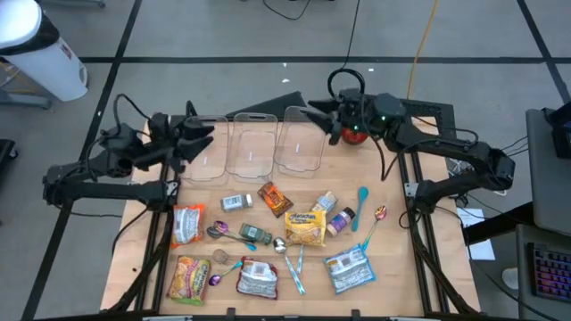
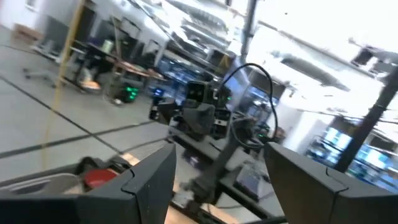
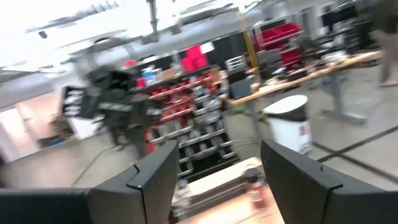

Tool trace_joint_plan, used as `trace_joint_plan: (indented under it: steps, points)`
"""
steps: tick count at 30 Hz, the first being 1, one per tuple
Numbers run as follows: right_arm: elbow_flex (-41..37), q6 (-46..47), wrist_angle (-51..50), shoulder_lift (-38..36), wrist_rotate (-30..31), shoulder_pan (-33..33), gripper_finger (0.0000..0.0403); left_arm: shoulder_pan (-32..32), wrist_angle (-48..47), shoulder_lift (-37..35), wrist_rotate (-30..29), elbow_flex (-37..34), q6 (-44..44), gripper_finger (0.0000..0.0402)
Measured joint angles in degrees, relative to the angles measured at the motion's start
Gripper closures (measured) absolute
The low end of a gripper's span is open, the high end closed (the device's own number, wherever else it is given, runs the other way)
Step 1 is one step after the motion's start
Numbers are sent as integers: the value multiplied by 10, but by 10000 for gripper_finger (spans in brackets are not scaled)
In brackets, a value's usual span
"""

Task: Pick & Place Food Item
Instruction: Put the white spice bottle into the left transparent bin

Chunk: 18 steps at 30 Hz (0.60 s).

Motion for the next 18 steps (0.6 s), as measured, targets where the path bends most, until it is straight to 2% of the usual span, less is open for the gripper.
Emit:
trace_joint_plan:
  steps: [6,10,13,18]
  points:
    - [0,-4,-7,0,0,79,183,-29,52,51,11,0,-31,151]
    - [0,-15,-27,8,2,116,183,-44,63,98,86,-1,-50,151]
    - [0,-13,-37,9,3,131,183,-62,44,127,132,-1,-52,151]
    - [0,-5,-49,14,17,144,183,-106,-42,146,129,-1,-79,151]
